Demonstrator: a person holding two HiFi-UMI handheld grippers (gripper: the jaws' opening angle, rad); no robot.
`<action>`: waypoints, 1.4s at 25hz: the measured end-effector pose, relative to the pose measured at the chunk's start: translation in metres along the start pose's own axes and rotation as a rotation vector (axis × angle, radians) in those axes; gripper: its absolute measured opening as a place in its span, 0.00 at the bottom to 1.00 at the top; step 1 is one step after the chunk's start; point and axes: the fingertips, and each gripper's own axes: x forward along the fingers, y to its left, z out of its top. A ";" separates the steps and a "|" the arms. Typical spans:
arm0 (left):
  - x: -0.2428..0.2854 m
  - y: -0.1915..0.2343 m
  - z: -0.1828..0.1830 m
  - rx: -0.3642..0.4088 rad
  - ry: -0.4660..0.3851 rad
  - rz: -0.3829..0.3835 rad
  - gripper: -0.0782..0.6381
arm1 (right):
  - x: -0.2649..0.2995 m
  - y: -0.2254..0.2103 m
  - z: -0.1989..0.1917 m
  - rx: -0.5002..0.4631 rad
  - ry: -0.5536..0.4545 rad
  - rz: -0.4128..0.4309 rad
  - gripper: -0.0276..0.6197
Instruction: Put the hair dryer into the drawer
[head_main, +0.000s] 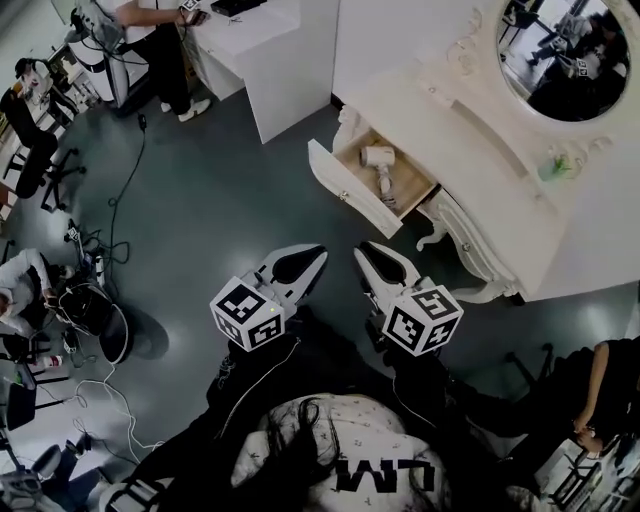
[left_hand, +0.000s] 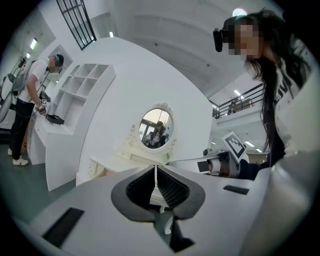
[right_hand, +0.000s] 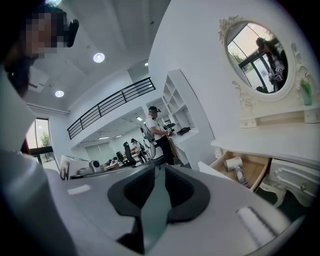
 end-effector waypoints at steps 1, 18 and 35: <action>0.001 -0.010 -0.003 -0.002 -0.001 0.001 0.10 | -0.010 0.001 -0.003 0.001 0.002 0.000 0.16; -0.003 -0.103 -0.031 0.068 -0.001 0.030 0.10 | -0.088 0.017 -0.032 -0.031 -0.005 0.076 0.12; 0.008 -0.120 -0.036 0.097 0.039 0.036 0.10 | -0.107 0.009 -0.036 -0.036 0.004 0.082 0.10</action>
